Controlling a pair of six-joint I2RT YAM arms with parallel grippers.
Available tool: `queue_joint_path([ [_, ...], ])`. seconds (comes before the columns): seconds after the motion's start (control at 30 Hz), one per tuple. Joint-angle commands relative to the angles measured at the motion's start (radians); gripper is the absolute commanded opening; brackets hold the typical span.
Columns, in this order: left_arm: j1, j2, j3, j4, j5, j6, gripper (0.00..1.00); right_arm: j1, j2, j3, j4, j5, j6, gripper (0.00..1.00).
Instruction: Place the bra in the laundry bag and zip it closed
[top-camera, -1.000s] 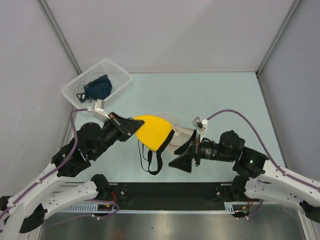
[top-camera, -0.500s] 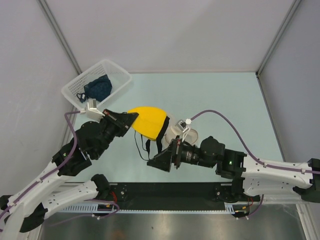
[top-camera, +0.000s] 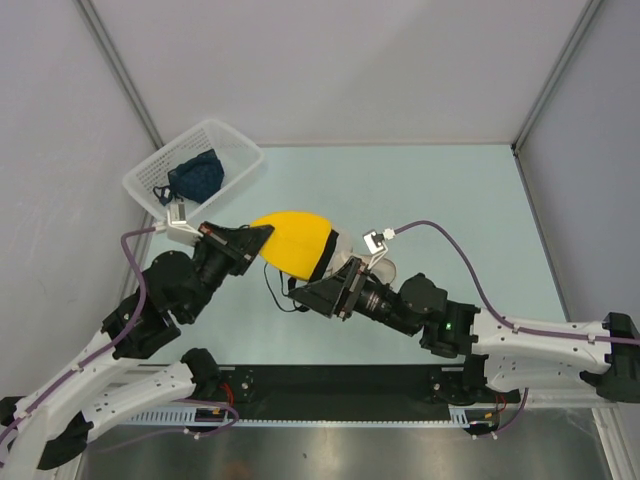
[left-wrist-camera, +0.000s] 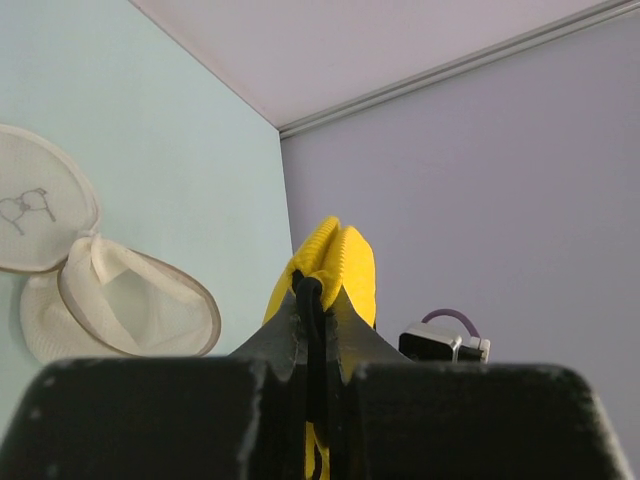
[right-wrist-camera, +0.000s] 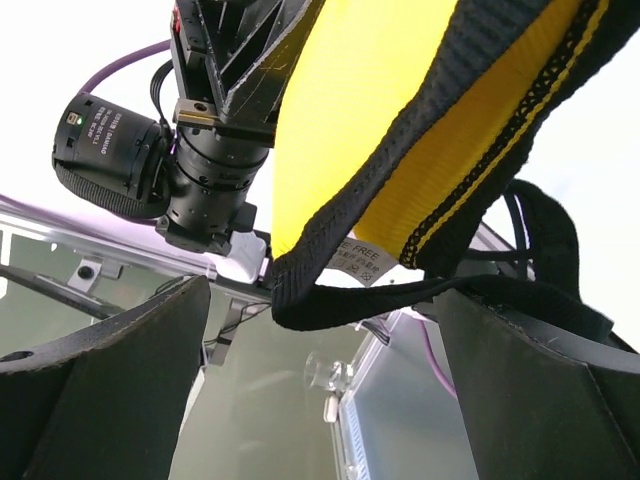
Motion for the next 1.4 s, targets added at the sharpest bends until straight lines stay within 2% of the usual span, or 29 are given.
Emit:
queue_joint_path([
  [0.0, 0.004, -0.005, -0.003, 0.061, 0.023, 0.009, 0.00, 0.000, 0.010, 0.051, 0.063, 0.019, 0.035, 1.00],
  [0.17, 0.004, -0.002, -0.020, 0.085, 0.046, 0.006, 0.00, -0.009, 0.045, 0.034, 0.149, -0.012, 0.067, 1.00],
  [0.4, 0.004, -0.002, -0.023, 0.100, 0.068, 0.009, 0.00, -0.017, 0.059, 0.026, 0.200, -0.022, 0.070, 1.00],
  [0.7, 0.004, -0.011, -0.057, 0.119, 0.164, -0.029, 0.00, -0.046, 0.056, -0.006, 0.236, -0.002, 0.075, 1.00],
  [0.87, 0.004, -0.033, -0.086, 0.113, 0.197, -0.045, 0.00, -0.053, 0.028, 0.006, 0.145, 0.057, -0.003, 1.00],
  [1.13, 0.004, -0.045, -0.109, 0.104, 0.220, -0.051, 0.00, -0.050, 0.033, -0.011, 0.069, 0.110, -0.074, 0.93],
  [1.37, 0.004, -0.054, -0.123, 0.088, 0.221, -0.042, 0.00, -0.053, -0.007, -0.052, 0.072, 0.157, -0.101, 0.91],
])
